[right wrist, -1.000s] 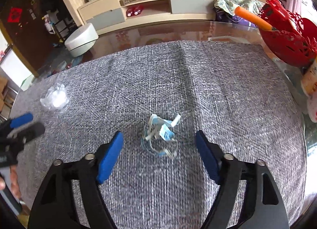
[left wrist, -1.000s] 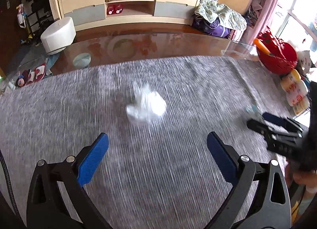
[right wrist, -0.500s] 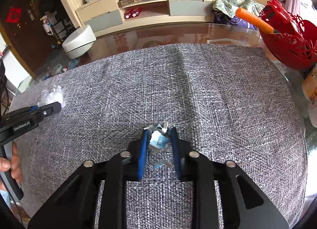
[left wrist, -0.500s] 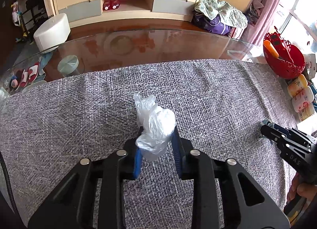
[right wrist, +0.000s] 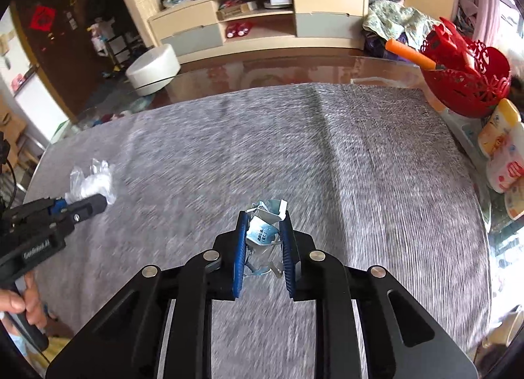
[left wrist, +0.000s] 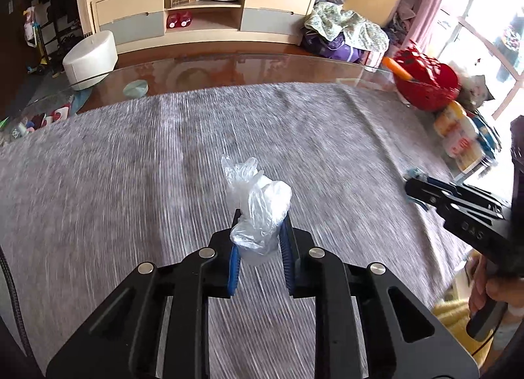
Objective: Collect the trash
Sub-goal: 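Lower both tools into the grey bin and open both to drop the items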
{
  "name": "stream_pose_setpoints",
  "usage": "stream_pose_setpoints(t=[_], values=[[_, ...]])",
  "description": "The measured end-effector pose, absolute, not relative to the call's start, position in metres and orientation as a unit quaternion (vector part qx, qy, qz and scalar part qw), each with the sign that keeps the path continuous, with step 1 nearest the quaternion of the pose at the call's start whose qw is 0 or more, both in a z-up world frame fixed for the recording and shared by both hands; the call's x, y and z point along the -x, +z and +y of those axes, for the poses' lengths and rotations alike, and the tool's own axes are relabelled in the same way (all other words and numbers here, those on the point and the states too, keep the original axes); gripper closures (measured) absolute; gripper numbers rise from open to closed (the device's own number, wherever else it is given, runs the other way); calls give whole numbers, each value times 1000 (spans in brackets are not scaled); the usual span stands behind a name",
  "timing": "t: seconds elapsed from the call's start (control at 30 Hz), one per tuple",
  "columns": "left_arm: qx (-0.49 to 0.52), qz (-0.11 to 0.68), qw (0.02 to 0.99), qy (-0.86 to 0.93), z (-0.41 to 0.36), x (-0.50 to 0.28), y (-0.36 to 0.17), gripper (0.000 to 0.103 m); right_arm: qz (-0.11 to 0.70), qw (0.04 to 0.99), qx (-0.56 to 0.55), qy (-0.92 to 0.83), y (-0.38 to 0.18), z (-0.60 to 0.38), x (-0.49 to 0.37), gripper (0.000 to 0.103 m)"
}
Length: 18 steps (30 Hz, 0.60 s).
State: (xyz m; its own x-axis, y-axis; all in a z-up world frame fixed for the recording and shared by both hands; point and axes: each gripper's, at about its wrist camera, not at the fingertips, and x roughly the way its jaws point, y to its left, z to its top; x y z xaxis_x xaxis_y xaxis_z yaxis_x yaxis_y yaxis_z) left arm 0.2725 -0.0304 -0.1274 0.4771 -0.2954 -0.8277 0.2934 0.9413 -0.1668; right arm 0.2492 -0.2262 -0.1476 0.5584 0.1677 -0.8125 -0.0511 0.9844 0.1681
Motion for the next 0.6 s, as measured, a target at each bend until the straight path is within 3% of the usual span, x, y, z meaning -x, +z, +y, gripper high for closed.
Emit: stream_pose_setpoints(t=[0.6], values=[[31, 482, 858, -176, -10, -79, -128, 83, 484, 867, -44, 113, -158, -191, -91, 82]])
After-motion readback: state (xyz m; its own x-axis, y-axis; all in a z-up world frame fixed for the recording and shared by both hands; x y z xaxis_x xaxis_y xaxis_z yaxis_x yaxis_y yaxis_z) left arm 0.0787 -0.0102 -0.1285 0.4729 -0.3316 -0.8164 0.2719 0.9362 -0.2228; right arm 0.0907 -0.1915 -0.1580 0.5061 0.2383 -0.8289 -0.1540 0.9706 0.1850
